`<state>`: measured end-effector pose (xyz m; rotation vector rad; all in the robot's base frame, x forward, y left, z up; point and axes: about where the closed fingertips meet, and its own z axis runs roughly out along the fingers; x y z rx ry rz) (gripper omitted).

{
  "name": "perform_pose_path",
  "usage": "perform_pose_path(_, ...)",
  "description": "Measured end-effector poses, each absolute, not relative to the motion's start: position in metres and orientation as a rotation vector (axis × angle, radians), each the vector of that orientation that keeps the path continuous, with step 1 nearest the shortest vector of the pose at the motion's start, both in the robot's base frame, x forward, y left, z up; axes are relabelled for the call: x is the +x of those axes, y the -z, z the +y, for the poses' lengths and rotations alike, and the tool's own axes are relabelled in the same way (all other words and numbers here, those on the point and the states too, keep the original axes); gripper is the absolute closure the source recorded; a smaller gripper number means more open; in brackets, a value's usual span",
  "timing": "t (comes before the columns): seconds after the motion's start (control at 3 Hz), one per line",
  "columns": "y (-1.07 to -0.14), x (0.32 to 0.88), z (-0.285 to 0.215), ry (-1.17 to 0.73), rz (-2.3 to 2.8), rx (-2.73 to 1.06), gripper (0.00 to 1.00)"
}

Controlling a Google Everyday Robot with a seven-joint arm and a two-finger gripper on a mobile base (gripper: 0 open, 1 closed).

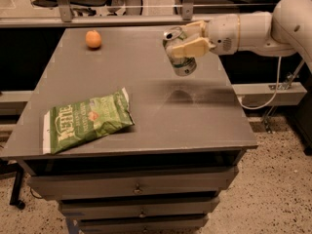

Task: Place 7up can upright

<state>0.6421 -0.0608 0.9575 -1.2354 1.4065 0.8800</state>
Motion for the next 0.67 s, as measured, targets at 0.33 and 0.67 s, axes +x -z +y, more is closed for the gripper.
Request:
perform_pose_path(0.33,-0.950,0.637,-0.085,-0.932,1.379,-1.133,1.00)
perform_pose_path(0.67,-0.934,0.633,-0.113,-0.967,1.349,-1.047,1.00)
